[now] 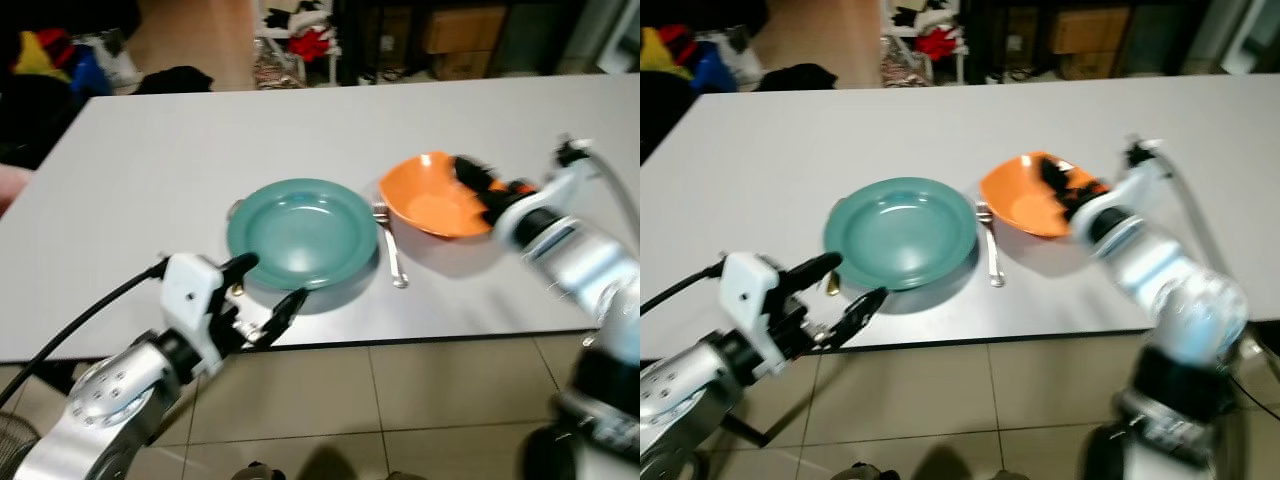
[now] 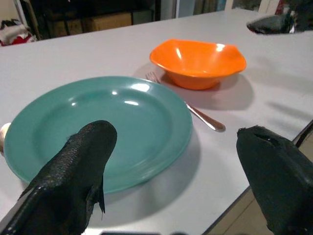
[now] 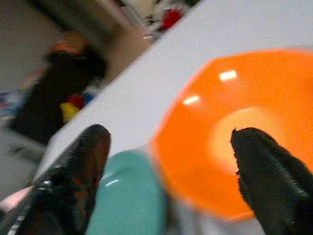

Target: Setting the table

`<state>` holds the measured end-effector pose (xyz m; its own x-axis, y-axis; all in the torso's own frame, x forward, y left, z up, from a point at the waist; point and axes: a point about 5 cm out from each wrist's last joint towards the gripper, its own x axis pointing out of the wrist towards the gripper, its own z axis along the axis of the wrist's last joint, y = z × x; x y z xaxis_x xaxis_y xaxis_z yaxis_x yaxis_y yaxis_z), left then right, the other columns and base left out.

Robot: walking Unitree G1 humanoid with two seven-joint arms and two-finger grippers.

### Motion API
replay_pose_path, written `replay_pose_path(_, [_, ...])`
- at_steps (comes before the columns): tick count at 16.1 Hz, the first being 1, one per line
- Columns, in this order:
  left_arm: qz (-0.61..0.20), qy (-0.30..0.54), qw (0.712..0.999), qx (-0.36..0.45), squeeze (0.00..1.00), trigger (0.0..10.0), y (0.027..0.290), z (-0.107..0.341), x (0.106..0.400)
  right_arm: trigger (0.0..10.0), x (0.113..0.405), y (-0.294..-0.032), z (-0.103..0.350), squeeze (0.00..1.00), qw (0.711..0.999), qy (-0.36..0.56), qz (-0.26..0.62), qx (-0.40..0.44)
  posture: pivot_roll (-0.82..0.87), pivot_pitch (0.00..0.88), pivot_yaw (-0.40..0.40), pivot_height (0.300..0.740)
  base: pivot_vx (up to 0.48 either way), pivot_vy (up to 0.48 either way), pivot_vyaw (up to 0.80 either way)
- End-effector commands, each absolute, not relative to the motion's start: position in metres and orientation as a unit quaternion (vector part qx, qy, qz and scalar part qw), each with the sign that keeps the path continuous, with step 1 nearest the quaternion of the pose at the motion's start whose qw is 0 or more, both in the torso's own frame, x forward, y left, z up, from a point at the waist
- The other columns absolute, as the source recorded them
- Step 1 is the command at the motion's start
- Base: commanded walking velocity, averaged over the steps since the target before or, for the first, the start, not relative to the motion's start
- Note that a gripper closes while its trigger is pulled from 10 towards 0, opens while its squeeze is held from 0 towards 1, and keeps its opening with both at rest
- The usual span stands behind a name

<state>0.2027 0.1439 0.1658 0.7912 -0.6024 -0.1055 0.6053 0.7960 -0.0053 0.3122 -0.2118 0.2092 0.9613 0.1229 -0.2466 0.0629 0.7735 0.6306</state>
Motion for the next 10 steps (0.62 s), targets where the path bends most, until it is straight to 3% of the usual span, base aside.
replay_pose_path(1, [-0.317,0.053,0.947,0.021,0.0,10.0,0.142,0.164,0.206,10.0,0.317,-0.22,0.199,1.0,0.933,0.155,-0.006,0.324,-0.1,0.041,0.068,0.74,0.0,0.0,0.0])
replay_pose_path(3, [-0.321,0.046,0.945,0.029,0.0,10.0,0.137,0.165,0.21,10.0,0.325,-0.234,0.183,0.98,0.943,0.188,-0.023,0.272,-0.09,0.041,0.064,0.74,0.0,0.0,0.0])
replay_pose_path(4, [-0.322,0.044,0.945,0.029,0.0,10.0,0.136,0.166,0.211,10.0,0.328,-0.24,0.175,0.82,0.942,0.198,-0.035,0.267,-0.08,0.04,0.062,0.74,0.0,0.0,0.0])
replay_pose_path(5, [-0.321,0.044,0.946,0.029,0.0,10.0,0.135,0.166,0.21,10.0,0.331,-0.245,0.169,0.0,0.94,0.203,-0.045,0.269,-0.08,0.04,0.061,0.74,0.0,0.0,0.0])
replay_pose_path(10, [-0.318,0.05,0.946,0.028,0.0,10.0,0.136,0.164,0.207,10.0,0.347,-0.253,0.153,0.0,0.912,0.194,-0.049,0.357,-0.07,0.036,0.062,0.74,0.0,0.0,0.0])
